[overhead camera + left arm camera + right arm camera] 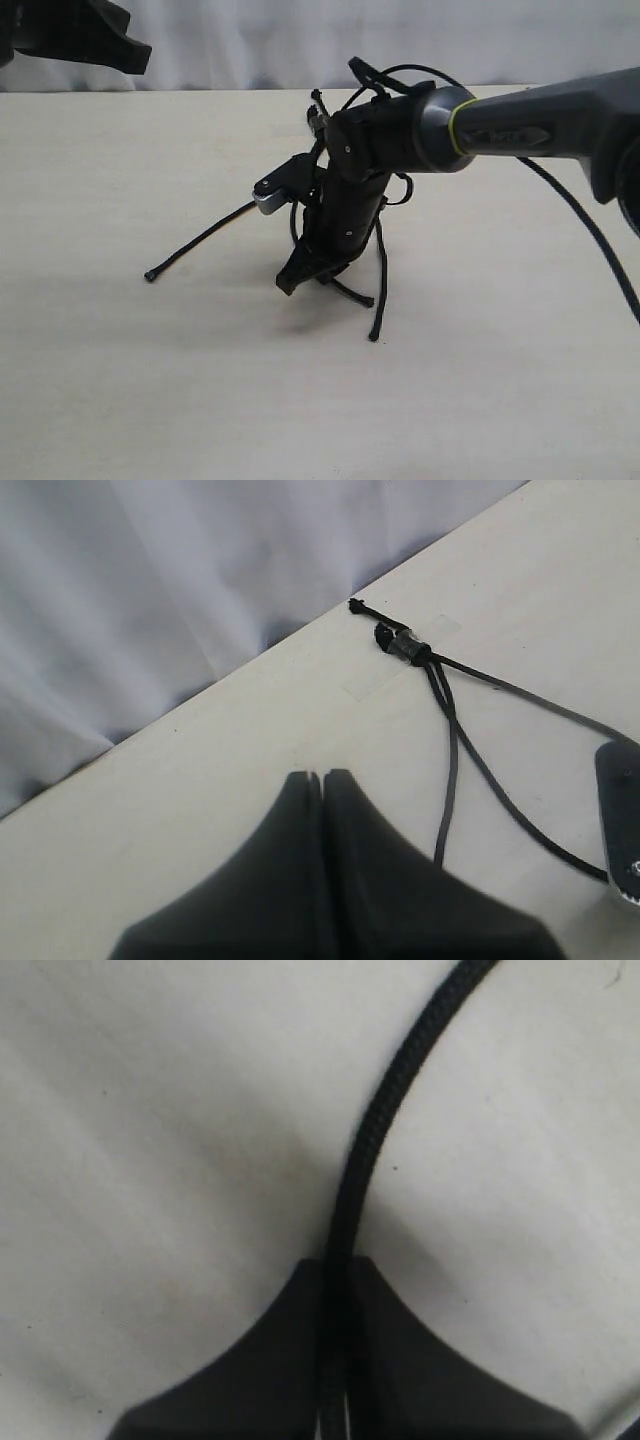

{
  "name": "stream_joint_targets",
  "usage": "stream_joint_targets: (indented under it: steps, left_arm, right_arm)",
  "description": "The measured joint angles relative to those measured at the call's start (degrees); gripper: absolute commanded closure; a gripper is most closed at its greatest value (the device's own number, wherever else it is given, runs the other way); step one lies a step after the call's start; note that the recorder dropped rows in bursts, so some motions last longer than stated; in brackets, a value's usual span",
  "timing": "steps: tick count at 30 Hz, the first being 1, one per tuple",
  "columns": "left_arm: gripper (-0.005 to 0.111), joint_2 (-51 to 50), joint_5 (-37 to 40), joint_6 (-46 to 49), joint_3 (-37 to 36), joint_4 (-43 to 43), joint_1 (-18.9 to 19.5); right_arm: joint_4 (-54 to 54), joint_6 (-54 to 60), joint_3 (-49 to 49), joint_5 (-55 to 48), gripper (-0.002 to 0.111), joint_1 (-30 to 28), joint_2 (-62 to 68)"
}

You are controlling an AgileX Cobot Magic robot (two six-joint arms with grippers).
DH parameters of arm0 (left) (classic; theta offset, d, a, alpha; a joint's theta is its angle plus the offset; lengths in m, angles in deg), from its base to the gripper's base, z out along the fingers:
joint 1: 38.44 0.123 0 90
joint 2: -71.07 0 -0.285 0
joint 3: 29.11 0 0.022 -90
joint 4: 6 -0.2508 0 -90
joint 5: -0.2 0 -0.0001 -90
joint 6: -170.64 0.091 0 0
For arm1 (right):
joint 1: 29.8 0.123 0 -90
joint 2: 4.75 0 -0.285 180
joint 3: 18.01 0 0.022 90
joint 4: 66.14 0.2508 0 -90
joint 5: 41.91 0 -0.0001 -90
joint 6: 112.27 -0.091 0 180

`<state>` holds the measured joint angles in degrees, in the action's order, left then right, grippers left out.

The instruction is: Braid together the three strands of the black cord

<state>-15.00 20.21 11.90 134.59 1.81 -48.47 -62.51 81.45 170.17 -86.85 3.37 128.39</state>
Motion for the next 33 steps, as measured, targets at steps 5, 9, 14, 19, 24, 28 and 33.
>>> stream_joint_targets:
  steps: [5, 9, 14, 19, 24, 28, 33]
  left_arm:
    - [0.107, 0.0, 0.0, 0.0, 0.0, 0.0, 0.0]
    - [0.107, 0.0, 0.0, 0.0, 0.0, 0.0, 0.0]
    - [0.107, 0.0, 0.0, 0.0, 0.0, 0.0, 0.0]
    - [0.107, 0.0, 0.0, 0.0, 0.0, 0.13, 0.0]
    - [0.107, 0.0, 0.0, 0.0, 0.0, 0.22, 0.0]
    - [0.107, 0.0, 0.0, 0.0, 0.0, 0.22, 0.0]
    - [0.107, 0.0, 0.0, 0.0, 0.0, 0.22, 0.0]
  right_arm:
    - [-0.12, 0.0, 1.33, -2.7, 0.104, 0.25, -0.39]
    - [-7.34, -2.31, 5.79, -6.67, 0.104, 0.25, -5.63]
    - [-18.19, -5.75, 6.73, -9.07, 0.104, -3.87, -7.77]
    - [-16.94, -7.06, 6.73, -9.45, 0.104, -10.23, -1.96]
    - [-10.83, -5.29, 6.76, -10.35, 0.104, -10.33, 2.9]
    - [-2.06, 0.1, 6.76, -11.84, 0.104, -10.33, 3.31]
    - [12.99, 10.81, 6.86, -14.11, 0.104, -9.25, 3.89]
